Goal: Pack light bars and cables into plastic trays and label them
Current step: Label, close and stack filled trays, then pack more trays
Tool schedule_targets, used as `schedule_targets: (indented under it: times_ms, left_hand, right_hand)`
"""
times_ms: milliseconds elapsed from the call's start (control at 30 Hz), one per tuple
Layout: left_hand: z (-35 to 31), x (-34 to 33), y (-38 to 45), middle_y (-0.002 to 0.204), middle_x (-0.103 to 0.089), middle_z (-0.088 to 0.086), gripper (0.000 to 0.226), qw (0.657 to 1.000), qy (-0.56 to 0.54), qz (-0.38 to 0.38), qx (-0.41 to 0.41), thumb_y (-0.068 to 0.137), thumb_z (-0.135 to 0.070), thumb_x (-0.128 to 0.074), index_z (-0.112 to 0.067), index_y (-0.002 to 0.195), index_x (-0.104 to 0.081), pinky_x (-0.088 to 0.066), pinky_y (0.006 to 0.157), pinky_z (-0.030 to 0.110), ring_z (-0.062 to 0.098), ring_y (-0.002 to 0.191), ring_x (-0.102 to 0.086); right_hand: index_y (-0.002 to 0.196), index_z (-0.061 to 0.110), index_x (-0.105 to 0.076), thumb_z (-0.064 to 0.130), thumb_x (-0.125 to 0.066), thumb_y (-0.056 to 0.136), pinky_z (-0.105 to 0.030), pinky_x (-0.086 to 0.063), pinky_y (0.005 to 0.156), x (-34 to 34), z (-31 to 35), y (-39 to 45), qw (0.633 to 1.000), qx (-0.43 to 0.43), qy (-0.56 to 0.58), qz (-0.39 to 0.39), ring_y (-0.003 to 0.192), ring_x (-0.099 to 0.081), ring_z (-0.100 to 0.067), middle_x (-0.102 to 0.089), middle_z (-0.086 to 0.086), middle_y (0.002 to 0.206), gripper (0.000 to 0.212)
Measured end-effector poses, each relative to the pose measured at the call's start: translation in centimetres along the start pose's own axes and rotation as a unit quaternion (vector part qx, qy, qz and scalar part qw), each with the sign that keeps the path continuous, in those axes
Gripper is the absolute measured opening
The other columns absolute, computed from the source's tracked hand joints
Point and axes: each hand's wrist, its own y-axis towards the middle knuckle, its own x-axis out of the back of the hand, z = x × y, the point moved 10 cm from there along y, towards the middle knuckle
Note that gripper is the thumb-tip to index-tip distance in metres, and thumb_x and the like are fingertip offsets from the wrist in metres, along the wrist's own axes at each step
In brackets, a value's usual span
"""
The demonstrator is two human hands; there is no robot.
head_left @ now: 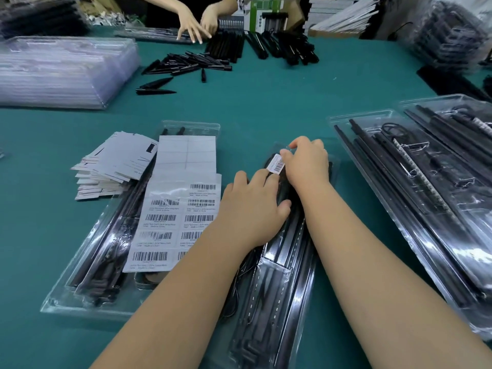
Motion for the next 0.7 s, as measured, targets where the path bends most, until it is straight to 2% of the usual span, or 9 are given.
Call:
schedule_targets:
  times_ms: [100,200,267,333,400,467,567,633,700]
  left_hand:
    - [0.0,0.2,-0.1,0.145,-0.035,-0.005,0.052,1.0,0.003,0.0,0.002,0.096,-0.047,-0.037,-0.02,0.14,-0.036,-0.034,0.094,0.039,0.029,0.115,-0.036]
    - [-0.4,1.2,-0.4,0.136,-0.044,-0.001,0.048,1.0,0.01,-0.014,0.008,0.094,-0.048,-0.041,-0.019,0.132,-0.045,-0.037,0.092,0.039,0.028,0.114,-0.039]
    - [0.0,2.9,-0.6,0.124,-0.052,0.002,0.043,0.998,0.015,-0.055,0.029,0.092,-0.046,-0.044,-0.019,0.123,-0.053,-0.037,0.085,0.037,0.027,0.111,-0.042]
    - [1.8,4.9,-1.0,0.119,-0.054,0.005,0.04,0.993,0.016,-0.092,0.078,0.091,-0.044,-0.045,-0.018,0.121,-0.052,-0.035,0.077,0.036,0.029,0.11,-0.044]
    - [5.0,5.6,-1.6,0.122,-0.05,0.009,0.049,0.985,0.027,-0.067,0.159,0.088,-0.048,-0.048,-0.018,0.126,-0.043,-0.034,0.078,0.038,0.033,0.111,-0.043]
    - [8.4,4.5,-2.7,0.131,-0.042,0.011,0.065,0.969,0.033,0.034,0.242,0.083,-0.059,-0.052,-0.019,0.131,-0.034,-0.038,0.088,0.043,0.039,0.118,-0.041]
    - [9.7,2.3,-4.7,0.141,-0.034,0.012,0.08,0.952,0.033,0.149,0.266,0.078,-0.065,-0.056,-0.021,0.138,-0.027,-0.04,0.097,0.054,0.043,0.125,-0.037]
    - [8.9,2.9,-4.9,0.123,-0.045,0.009,0.062,0.963,0.042,0.122,0.235,0.086,-0.043,-0.056,-0.018,0.136,-0.03,-0.045,0.085,0.043,0.036,0.111,-0.047]
    - [7.8,5.0,-5.0,0.091,-0.048,0.004,0.034,0.975,0.039,0.05,0.212,0.088,-0.021,-0.049,-0.012,0.12,-0.043,-0.039,0.067,0.033,0.029,0.088,-0.049]
  right_hand:
    - [0.114,0.011,-0.058,0.01,-0.04,0.095,-0.025,-0.033,0.082,1.8,-1.0,-0.2,0.994,-0.031,0.086,-0.052,0.105,-0.051,-0.026,-0.05,-0.011,0.122,0.027]
    - [0.111,0.015,-0.058,0.01,-0.041,0.091,-0.022,-0.037,0.084,4.2,-1.2,-1.3,0.973,-0.048,0.211,-0.082,0.094,-0.051,-0.015,-0.055,-0.006,0.119,0.028]
    - [0.108,0.018,-0.058,0.011,-0.044,0.089,-0.022,-0.036,0.083,6.0,-0.1,-2.9,0.973,0.001,0.212,-0.094,0.092,-0.05,-0.012,-0.052,-0.001,0.112,0.025]
    - [0.108,0.02,-0.059,0.014,-0.047,0.088,-0.028,-0.037,0.093,7.1,0.5,-5.2,0.978,0.039,0.184,-0.095,0.103,-0.049,-0.017,-0.047,0.003,0.107,0.024]
    - [0.113,0.021,-0.058,0.018,-0.05,0.087,-0.037,-0.037,0.098,7.5,-0.4,-7.3,0.986,0.036,0.142,-0.073,0.109,-0.045,-0.023,-0.047,-0.001,0.11,0.028]
    - [0.121,0.022,-0.054,0.022,-0.053,0.087,-0.036,-0.035,0.098,6.6,-1.8,-8.9,0.996,0.012,0.09,-0.007,0.114,-0.041,-0.024,-0.045,-0.005,0.121,0.034]
    - [0.128,0.025,-0.048,0.025,-0.052,0.09,-0.032,-0.032,0.093,5.1,-2.7,-10.8,0.994,0.009,0.058,0.09,0.121,-0.036,-0.021,-0.037,-0.004,0.134,0.038]
    - [0.129,0.026,-0.046,0.026,-0.051,0.091,-0.027,-0.03,0.087,5.3,-2.5,-11.9,0.991,0.019,0.078,0.107,0.12,-0.034,-0.014,-0.034,0.002,0.135,0.038]
    - [0.128,0.027,-0.045,0.029,-0.053,0.091,-0.023,-0.027,0.085,5.2,-2.5,-13.0,0.988,0.025,0.09,0.121,0.113,-0.033,-0.007,-0.032,0.006,0.133,0.038]
